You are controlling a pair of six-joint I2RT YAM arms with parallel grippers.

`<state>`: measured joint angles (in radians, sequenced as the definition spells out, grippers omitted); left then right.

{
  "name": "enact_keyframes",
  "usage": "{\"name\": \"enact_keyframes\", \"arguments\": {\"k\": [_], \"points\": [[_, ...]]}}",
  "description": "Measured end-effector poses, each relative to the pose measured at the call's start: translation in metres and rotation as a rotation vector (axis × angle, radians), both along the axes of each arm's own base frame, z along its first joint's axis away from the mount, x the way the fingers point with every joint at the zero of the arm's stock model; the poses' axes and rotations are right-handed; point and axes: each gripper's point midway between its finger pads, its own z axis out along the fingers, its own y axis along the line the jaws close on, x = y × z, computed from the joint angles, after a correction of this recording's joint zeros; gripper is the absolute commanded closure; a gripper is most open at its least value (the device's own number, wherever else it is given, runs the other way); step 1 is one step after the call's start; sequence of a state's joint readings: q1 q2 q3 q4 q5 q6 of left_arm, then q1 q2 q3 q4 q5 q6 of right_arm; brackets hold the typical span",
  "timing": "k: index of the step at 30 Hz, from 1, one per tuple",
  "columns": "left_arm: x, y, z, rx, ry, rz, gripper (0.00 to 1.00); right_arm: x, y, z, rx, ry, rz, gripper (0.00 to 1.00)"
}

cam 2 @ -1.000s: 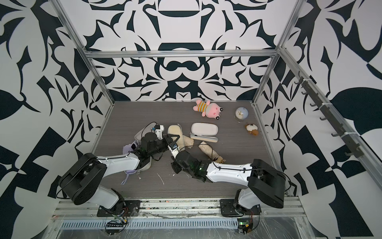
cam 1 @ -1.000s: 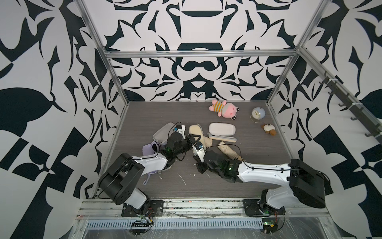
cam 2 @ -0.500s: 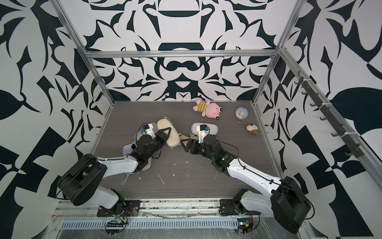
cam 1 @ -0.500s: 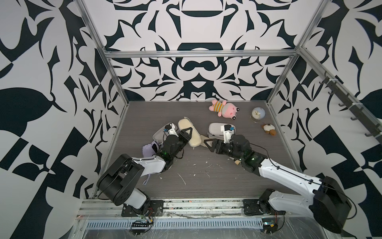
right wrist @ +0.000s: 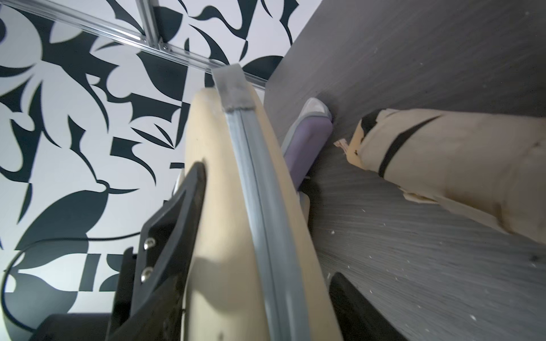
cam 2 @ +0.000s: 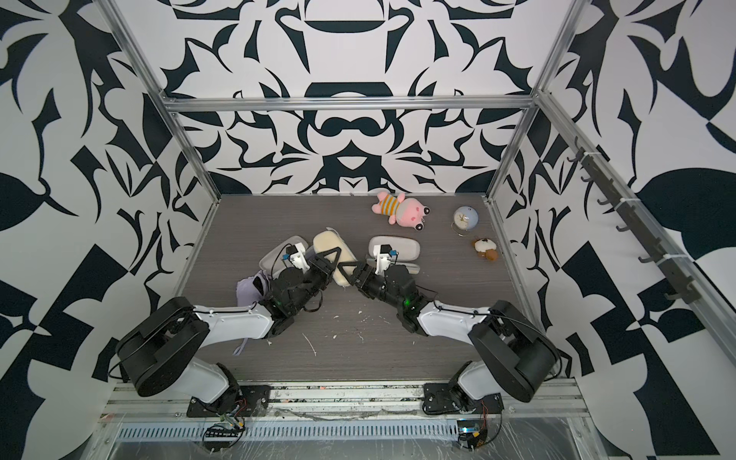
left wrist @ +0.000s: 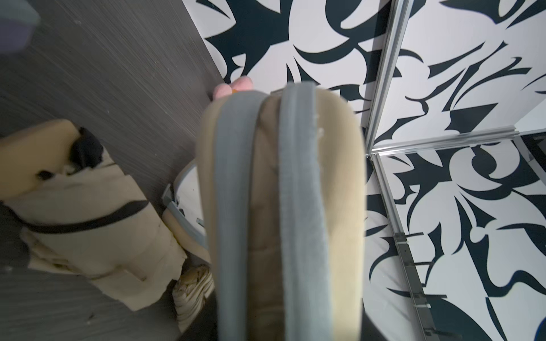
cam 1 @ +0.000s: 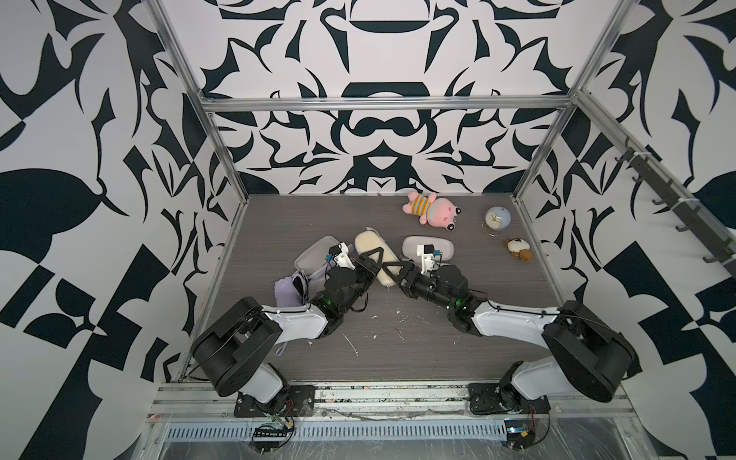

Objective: Put umbrellas into zippered umbrella sleeves
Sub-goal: Adjust the umbrella sleeve.

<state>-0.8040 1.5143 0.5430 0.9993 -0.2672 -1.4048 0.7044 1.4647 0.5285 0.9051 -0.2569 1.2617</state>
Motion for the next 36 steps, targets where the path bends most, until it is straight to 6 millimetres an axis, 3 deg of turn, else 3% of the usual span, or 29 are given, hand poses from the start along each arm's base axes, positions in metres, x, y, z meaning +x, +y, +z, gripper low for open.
{"name": "enact_keyframes", "arguments": {"k": [4, 7, 9, 11, 14, 18, 24, 27, 29, 32, 34, 36], "points": [[0.002, 0.001, 0.003, -0.006, -0.007, 0.007, 0.29, 0.007, 0.002, 0.01, 0.075, -0.007, -0.025, 0.6], [0.005, 0.016, 0.01, -0.004, -0.014, -0.022, 0.22, 0.01, -0.001, 0.013, 0.104, 0.006, -0.025, 0.64], [0.01, 0.04, 0.016, -0.006, -0.02, -0.034, 0.18, 0.007, 0.0, 0.017, 0.123, 0.014, 0.002, 0.65], [0.015, 0.062, 0.022, -0.005, -0.025, -0.041, 0.16, 0.003, -0.002, 0.022, 0.126, 0.026, 0.034, 0.66], [0.016, 0.078, 0.027, 0.006, -0.032, -0.088, 0.16, -0.005, -0.006, 0.026, 0.111, 0.062, 0.084, 0.66], [-0.007, 0.067, 0.022, 0.026, -0.004, -0.235, 0.16, -0.017, -0.006, 0.03, 0.077, 0.107, 0.153, 0.68], [-0.026, 0.054, 0.013, 0.04, 0.031, -0.37, 0.18, -0.033, 0.007, 0.038, 0.066, 0.136, 0.296, 0.72], [-0.029, 0.048, 0.006, 0.037, 0.05, -0.412, 0.3, -0.039, 0.015, 0.038, 0.062, 0.159, 0.372, 0.72], [-0.029, 0.046, 0.004, 0.026, 0.061, -0.429, 0.46, -0.039, 0.016, 0.033, 0.056, 0.174, 0.396, 0.69], [-0.026, 0.046, 0.006, -0.014, 0.086, -0.432, 0.69, -0.036, 0.013, 0.024, 0.04, 0.191, 0.417, 0.45], [-0.024, 0.046, 0.014, -0.024, 0.061, -0.437, 0.76, -0.034, 0.008, 0.019, 0.031, 0.206, 0.424, 0.34], [-0.021, 0.049, 0.013, -0.014, 0.061, -0.422, 0.8, -0.031, 0.001, 0.022, 0.028, 0.193, 0.411, 0.31]]}}
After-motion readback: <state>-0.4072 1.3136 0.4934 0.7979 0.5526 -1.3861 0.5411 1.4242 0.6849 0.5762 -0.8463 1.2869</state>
